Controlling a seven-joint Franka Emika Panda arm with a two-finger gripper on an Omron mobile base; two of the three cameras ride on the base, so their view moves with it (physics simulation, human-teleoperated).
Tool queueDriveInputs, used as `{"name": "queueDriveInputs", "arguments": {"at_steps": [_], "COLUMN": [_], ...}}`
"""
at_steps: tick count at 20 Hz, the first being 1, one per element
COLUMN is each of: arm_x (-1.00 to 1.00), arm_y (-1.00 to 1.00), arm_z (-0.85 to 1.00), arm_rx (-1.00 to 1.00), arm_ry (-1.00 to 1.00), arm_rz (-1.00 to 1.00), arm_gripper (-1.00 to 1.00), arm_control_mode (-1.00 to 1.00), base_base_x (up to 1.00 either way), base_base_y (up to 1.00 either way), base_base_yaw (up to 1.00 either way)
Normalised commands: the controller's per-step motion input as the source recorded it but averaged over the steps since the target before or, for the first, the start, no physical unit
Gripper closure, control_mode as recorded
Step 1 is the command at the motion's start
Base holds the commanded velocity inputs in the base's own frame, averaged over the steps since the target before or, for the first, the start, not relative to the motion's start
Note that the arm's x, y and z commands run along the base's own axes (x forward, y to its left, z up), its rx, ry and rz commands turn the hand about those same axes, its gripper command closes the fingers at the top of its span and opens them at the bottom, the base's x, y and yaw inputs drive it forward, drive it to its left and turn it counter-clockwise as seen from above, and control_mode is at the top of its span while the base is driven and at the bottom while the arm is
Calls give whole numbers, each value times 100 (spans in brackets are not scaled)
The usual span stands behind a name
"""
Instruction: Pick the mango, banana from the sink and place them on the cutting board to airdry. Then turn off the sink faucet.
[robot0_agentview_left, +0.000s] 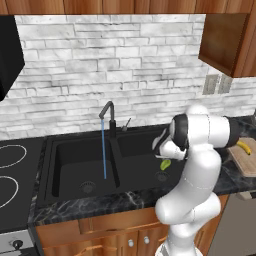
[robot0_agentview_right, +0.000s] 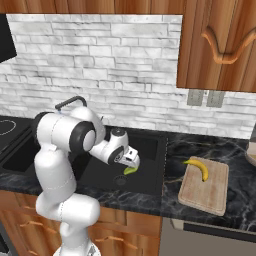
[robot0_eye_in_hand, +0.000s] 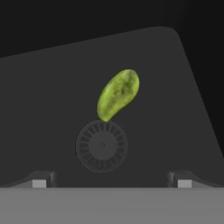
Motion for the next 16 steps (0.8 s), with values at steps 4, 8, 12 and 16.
{"name": "queueDriveInputs", "arguments": {"at_steps": [4,8,12,16], "arm_x": [17,14,15,13], "arm_y": [-3,-7,-5,-4], "arm_z": [-15,-16,-17,-17], "arm_rx": [0,0,0,0], "arm_ry": [0,0,0,0], "arm_rz": [0,0,0,0], "arm_gripper": [-100,-100,-100,-100], "arm_control_mode": [-100,-100,-100,-100], "base_base_x": [0,0,0,0], "base_base_y": [0,0,0,0], "base_base_yaw": [0,0,0,0]}}
